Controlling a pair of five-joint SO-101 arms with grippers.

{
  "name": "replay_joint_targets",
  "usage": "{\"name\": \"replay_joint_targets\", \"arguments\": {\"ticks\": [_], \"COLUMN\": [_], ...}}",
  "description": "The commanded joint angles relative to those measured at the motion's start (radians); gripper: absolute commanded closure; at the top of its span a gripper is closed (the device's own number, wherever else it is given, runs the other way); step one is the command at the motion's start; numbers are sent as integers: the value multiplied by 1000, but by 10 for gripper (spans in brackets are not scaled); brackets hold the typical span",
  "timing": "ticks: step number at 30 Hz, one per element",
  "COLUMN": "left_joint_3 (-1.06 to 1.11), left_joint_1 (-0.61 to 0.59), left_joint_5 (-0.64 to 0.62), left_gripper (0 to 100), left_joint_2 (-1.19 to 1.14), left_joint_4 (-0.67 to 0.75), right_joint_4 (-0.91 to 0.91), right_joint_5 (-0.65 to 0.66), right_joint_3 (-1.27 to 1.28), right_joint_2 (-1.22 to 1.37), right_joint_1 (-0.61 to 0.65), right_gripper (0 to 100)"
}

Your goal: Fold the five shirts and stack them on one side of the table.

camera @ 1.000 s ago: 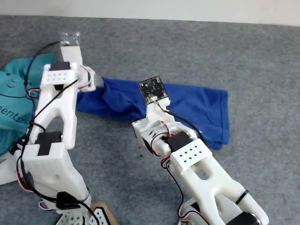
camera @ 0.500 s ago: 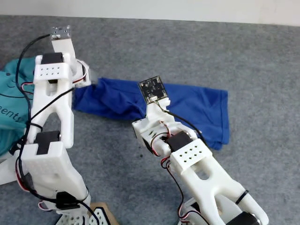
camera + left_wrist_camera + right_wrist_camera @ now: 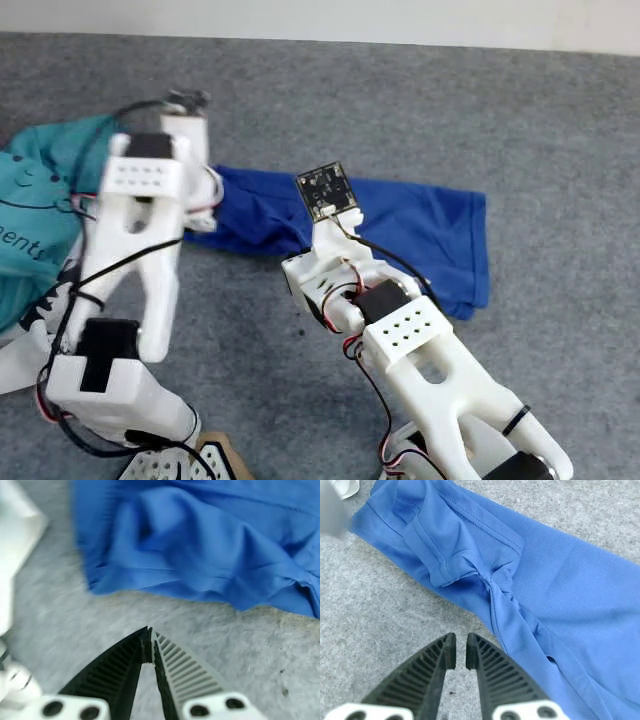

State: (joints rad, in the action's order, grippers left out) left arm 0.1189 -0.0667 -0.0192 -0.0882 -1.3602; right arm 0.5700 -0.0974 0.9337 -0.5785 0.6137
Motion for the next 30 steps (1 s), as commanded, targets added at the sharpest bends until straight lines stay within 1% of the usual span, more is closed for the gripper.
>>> {"name": "replay_joint_targets", "arguments": {"ticks": [1,4,8,14,23,30], "left_joint_3": [45,36,-74,-266,-483,-570], "left_joint_1": [51,76,81,84,81,85], "left_joint_5": [9,5,3,3,-17,-17], "left_gripper": [993,993,993,993,993,991], "left_joint_2": [50,1,-151,-318,-455,-481], "left_joint_4": [143,175,167,71,63,63], "right_joint_4": [-1,-1,-1,-1,-1,-1], "right_joint_5": [0,0,0,0,0,0], "right_joint_3": [-4,-4,-4,-4,-4,-4], "right_joint_2": [-35,-35,-35,-35,-35,-35], "right_joint_1": [-5,-5,-5,-5,-5,-5], "right_gripper": [947,947,947,947,947,947]}}
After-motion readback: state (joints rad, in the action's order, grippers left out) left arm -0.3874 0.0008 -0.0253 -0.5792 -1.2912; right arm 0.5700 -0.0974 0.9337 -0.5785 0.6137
